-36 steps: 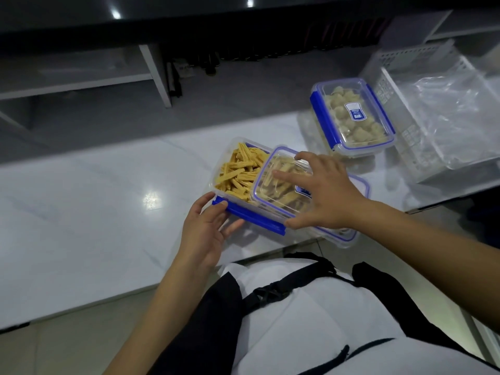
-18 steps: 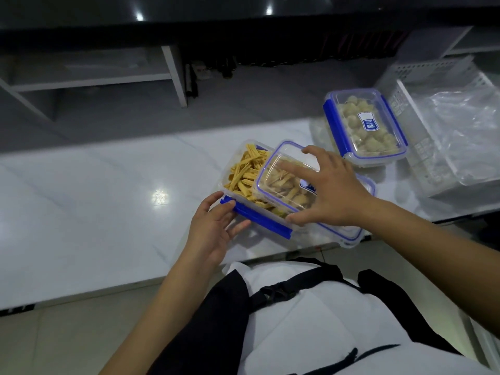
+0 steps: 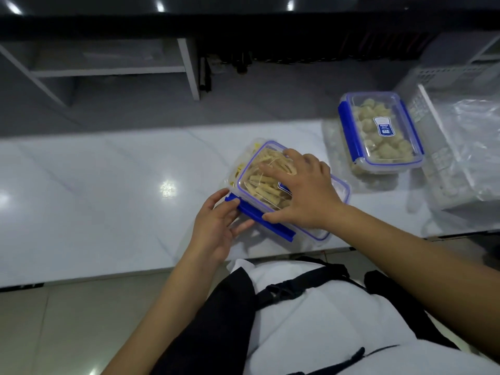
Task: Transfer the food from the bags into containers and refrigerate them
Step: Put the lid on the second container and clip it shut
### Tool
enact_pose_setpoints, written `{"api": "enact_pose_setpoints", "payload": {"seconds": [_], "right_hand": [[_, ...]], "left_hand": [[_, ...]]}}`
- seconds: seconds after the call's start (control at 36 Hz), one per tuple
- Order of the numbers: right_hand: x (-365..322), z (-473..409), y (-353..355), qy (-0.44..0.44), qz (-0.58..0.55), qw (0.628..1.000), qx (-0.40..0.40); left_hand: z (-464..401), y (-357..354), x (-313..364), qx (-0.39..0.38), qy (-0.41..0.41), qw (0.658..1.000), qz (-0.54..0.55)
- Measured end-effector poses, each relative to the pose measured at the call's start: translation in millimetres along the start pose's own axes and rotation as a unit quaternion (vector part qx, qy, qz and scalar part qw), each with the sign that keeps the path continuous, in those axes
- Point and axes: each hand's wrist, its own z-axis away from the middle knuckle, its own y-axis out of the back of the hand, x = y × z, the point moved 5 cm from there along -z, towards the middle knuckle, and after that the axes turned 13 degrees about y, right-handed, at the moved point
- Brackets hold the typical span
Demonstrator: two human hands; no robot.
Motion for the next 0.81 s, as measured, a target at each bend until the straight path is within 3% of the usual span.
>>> {"api": "enact_pose_setpoints", "payload": {"seconds": [0.33,0.5,0.81], "right_hand": [[-0.7,-12.2,9.7,0.006,-0.028,0.998,0.05],[-4.2,-26.5,-4.5,0.012,0.018,1.0,0.011],[0.7,-25.2,-12.4,0.005,0.026,0.999,0.027]], "left_hand": [[0.4,-0.2,-1.9,0.002,-0.012,1.0,-0.004],[-0.3,0.3,-0.2,0.006,-0.018,1.0,-0.008],[-5.8,3.1,5.8,0.027,-0.021,0.999,-0.028]]}}
